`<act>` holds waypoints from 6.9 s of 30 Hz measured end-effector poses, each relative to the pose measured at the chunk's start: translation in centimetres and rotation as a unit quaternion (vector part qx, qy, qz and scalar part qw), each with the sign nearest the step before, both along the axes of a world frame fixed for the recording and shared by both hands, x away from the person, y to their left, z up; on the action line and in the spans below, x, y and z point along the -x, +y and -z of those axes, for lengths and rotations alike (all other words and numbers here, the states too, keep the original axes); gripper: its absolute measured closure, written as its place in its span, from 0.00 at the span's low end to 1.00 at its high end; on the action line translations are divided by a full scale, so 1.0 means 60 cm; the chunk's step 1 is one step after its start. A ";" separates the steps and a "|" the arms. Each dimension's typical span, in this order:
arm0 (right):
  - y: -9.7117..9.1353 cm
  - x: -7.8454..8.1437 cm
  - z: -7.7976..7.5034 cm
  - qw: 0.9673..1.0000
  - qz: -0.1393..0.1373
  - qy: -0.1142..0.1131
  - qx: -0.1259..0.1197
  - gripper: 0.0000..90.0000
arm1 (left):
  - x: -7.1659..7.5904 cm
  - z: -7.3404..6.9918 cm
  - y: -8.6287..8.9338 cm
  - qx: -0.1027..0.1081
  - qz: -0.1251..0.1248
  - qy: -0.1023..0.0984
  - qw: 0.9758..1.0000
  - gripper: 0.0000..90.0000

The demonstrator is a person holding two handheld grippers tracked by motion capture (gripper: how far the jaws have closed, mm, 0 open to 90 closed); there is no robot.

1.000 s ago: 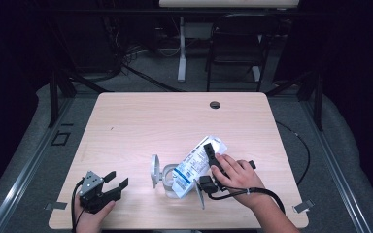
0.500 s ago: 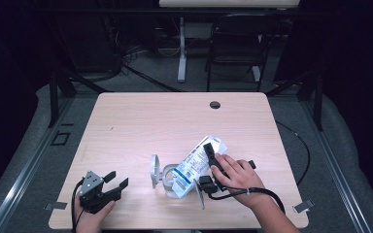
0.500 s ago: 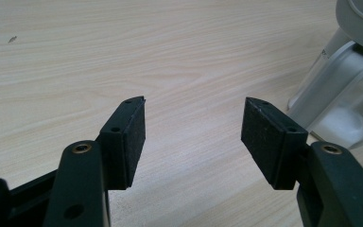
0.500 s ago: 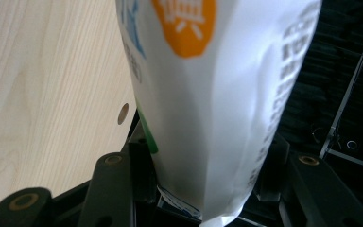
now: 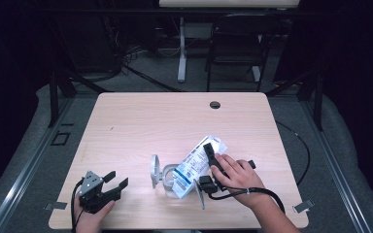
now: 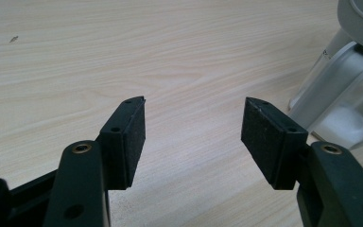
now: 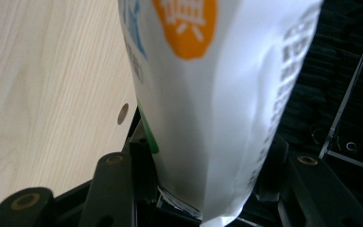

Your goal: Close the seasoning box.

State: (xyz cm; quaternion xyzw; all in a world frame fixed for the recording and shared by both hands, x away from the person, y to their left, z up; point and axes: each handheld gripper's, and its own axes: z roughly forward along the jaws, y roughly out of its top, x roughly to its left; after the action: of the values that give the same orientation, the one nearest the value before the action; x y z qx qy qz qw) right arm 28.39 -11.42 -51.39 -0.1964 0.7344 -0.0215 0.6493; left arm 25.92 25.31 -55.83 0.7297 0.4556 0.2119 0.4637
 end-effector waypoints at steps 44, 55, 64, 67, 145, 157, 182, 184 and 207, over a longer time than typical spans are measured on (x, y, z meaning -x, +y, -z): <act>0.000 0.000 -0.002 1.000 -0.007 -0.002 0.008 0.60 | 0.000 0.000 0.001 0.000 0.000 -0.001 1.000 0.45; 0.000 0.000 -0.002 1.000 -0.009 -0.004 0.011 0.61 | 0.000 0.003 -0.001 0.001 -0.004 -0.004 1.000 0.45; 0.000 0.000 -0.003 1.000 -0.011 -0.005 0.014 0.61 | 0.000 0.002 0.000 0.000 -0.004 -0.002 1.000 0.45; 0.000 0.001 -0.004 1.000 -0.008 -0.006 0.015 0.61 | 0.000 0.003 -0.001 0.001 -0.003 -0.004 1.000 0.45; 0.004 0.003 -0.015 0.999 -0.022 -0.014 0.020 0.65 | -0.001 0.002 0.003 -0.005 0.000 0.001 1.000 0.45; 0.004 0.004 -0.017 0.999 -0.022 -0.019 0.025 0.66 | -0.001 0.003 0.001 -0.005 0.000 0.002 1.000 0.45; 0.007 0.007 -0.023 0.999 -0.021 -0.032 0.034 0.66 | 0.000 0.002 0.001 -0.003 -0.001 0.002 1.000 0.45; 0.007 0.008 -0.023 0.999 -0.019 -0.032 0.034 0.66 | 0.000 0.002 0.001 -0.002 -0.002 0.000 1.000 0.45; 0.005 0.006 -0.020 0.999 -0.028 -0.026 0.021 0.67 | 0.000 0.002 0.001 -0.004 -0.001 0.002 1.000 0.45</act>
State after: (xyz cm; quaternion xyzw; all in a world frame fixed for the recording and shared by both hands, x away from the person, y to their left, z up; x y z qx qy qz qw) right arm 28.03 -11.12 -50.22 -0.2302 0.7111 -0.0238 0.6640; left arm 25.92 25.37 -55.97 0.7312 0.4566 0.2130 0.4599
